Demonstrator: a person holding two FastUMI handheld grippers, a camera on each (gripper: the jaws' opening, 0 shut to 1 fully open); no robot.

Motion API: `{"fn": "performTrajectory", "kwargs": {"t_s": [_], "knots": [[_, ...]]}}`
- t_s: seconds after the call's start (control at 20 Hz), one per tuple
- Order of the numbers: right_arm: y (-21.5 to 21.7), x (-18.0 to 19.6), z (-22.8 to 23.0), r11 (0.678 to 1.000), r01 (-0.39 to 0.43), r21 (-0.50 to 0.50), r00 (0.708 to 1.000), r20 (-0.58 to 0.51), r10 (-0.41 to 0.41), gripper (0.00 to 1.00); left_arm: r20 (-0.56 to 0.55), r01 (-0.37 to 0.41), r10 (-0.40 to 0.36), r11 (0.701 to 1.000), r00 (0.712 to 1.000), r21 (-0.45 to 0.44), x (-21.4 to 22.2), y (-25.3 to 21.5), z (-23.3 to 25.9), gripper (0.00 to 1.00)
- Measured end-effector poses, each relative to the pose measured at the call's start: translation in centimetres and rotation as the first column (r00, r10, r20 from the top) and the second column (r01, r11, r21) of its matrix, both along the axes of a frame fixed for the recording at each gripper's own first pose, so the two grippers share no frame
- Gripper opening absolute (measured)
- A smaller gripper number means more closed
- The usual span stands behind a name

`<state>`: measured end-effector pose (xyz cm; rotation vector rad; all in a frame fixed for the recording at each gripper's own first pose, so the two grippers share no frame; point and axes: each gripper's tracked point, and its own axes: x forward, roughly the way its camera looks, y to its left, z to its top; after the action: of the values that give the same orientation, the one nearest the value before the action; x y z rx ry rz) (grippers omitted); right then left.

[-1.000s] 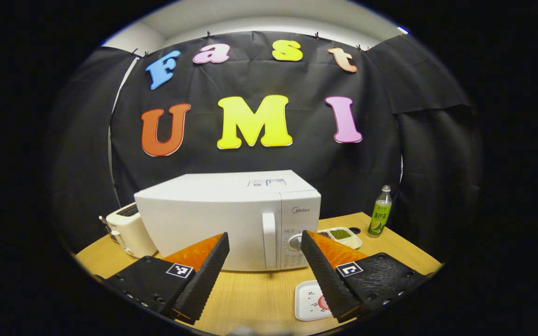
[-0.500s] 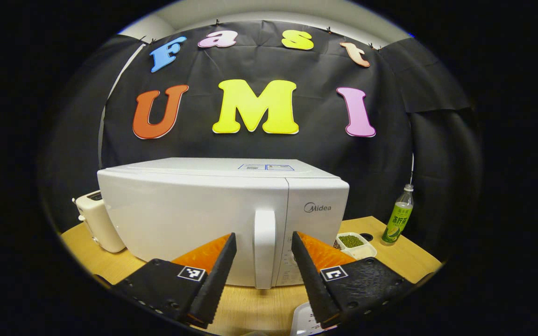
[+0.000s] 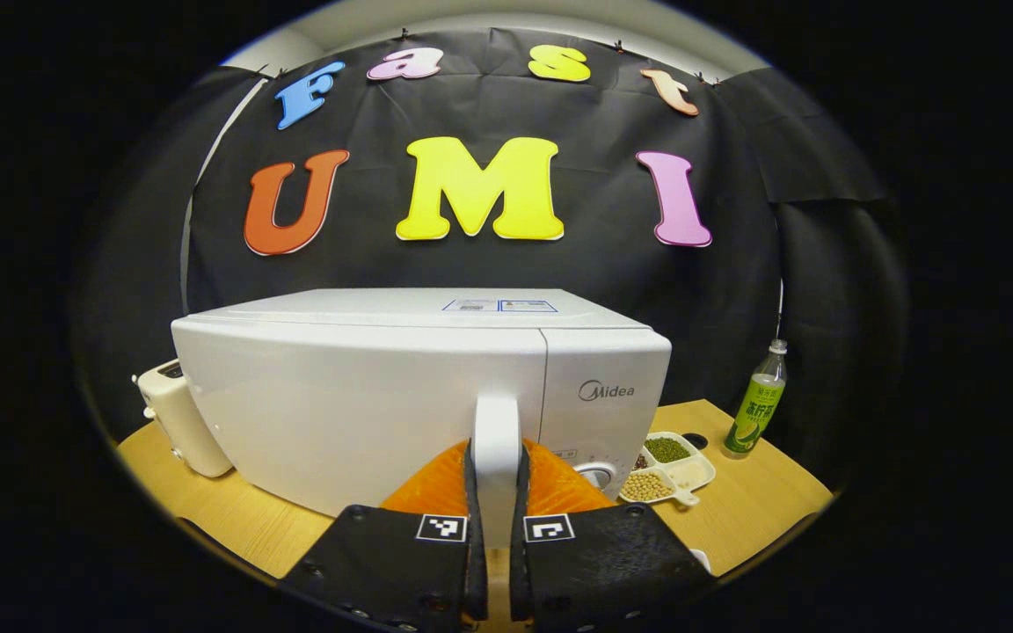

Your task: Open the microwave oven with the left hand, put the food in, and close the microwave oven.

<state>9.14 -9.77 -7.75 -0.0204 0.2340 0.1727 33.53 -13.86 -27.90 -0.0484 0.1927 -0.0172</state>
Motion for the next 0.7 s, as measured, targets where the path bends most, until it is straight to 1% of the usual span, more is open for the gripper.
{"fn": "performTrajectory", "kwargs": {"t_s": [0.1, 0.2, 0.25, 0.3, 0.35, 0.5, 0.55, 0.6, 0.65, 0.7], "knots": [[0.4, -0.1, -0.3, 1.0, -0.007, 0.015, 1.0, -0.014, 0.008, 1.0, -0.013, 0.015, -0.016, 0.999, 1.0, -0.051, -0.1, -0.2, -0.1, 0.09], [0.4, -0.2, 0.0, 1.0, -0.004, 0.019, 1.0, -0.011, 0.004, 1.0, -0.012, 0.037, -0.038, 0.996, 0.999, -0.077, -0.1, 0.1, 0.2, 0.1], [0.5, -0.4, 0.0, 1.0, -0.006, 0.018, 1.0, -0.011, 0.006, 1.0, -0.014, 0.036, -0.038, 0.993, 0.999, -0.116, -0.4, -0.2, 0.1, 0.09], [0.7, -0.5, 0.1, 1.0, -0.007, 0.012, 1.0, -0.011, 0.007, 1.0, -0.025, 0.05, -0.052, 0.993, 0.998, -0.105, -0.6, -0.1, 0.0, 0.0], [0.8, -0.7, 0.3, 1.0, -0.009, 0.008, 1.0, -0.005, 0.009, 1.0, -0.033, 0.047, -0.05, 0.995, 0.998, -0.093, -0.8, -0.1, -0.1, 0.0], [1.7, -0.8, 0.8, 1.0, -0.016, -0.021, 1.0, 0.015, 0.016, 1.0, 0.016, 0.076, -0.076, 0.996, 0.997, -0.041, -3.9, 0.3, 0.2, 0.0], [2.5, -1.1, 0.7, 0.999, -0.028, -0.033, 0.999, 0.016, 0.029, 1.0, 0.011, 0.093, -0.093, 0.995, 0.996, -0.034, -5.6, 0.8, -0.2, 0.0], [3.3, -1.2, 0.7, 0.998, -0.043, -0.042, 0.999, 0.018, 0.044, 0.96, 0.019, 0.114, -0.113, 0.993, 0.993, -0.022, -7.0, 1.2, -0.1, 0.0], [4.0, -1.4, 0.8, 0.997, -0.055, -0.046, 0.998, 0.02, 0.056, 1.0, 0.01, 0.131, -0.131, 0.991, 0.991, -0.009, -8.6, 1.8, -0.4, 0.0], [5.0, -1.5, 1.0, 0.997, -0.068, -0.044, 0.997, 0.024, 0.069, 1.0, 0.011, 0.143, -0.143, 0.99, 0.99, 0.006, -10.4, 2.6, -0.3, 0.0]]}}
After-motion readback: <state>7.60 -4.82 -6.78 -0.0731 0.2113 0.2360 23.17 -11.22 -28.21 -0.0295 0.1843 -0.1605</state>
